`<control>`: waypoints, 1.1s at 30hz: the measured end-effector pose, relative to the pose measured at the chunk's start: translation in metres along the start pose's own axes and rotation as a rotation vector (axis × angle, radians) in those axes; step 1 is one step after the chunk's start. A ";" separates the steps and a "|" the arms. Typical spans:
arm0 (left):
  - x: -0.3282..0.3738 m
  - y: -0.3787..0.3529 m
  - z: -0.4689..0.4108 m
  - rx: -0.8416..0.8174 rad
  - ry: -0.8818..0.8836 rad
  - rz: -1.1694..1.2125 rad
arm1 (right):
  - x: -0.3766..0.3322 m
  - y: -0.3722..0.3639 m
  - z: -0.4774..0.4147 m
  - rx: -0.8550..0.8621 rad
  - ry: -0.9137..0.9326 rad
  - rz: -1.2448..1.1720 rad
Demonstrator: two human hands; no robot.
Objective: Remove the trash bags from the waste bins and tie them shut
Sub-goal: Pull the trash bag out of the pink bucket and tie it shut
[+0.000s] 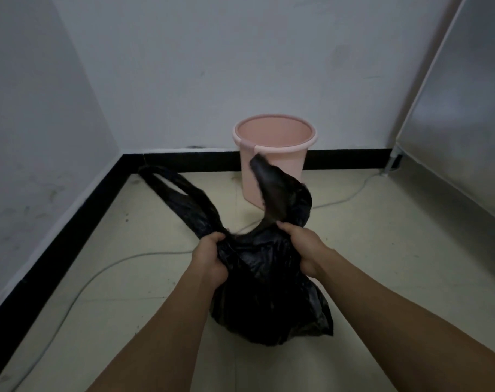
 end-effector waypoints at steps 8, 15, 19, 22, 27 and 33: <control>-0.008 0.009 -0.008 -0.120 0.099 -0.153 | -0.003 -0.020 0.011 -0.232 0.036 0.064; -0.017 0.016 -0.014 -0.034 0.129 -0.225 | -0.005 -0.031 0.016 -0.186 0.063 0.177; -0.013 0.025 -0.011 0.009 0.136 -0.183 | -0.009 -0.028 0.019 -0.142 -0.005 -0.182; -0.016 0.035 -0.008 0.047 0.162 -0.201 | -0.019 -0.028 0.023 -0.212 -0.002 -0.448; -0.010 0.022 -0.006 -0.031 0.030 -0.016 | -0.007 -0.015 0.009 -0.070 -0.117 -0.538; -0.002 -0.013 0.005 -0.080 -0.181 -0.673 | 0.021 0.016 -0.006 0.104 -0.202 -0.258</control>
Point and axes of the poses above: each hand's wrist, its own z-axis away from the middle knuckle, its own y-axis out of the back of the hand, x = y × z, the point moved 6 cm from there along -z, towards the middle knuckle, and after that the axes turned 5 degrees about -x, right-handed, at the moved point
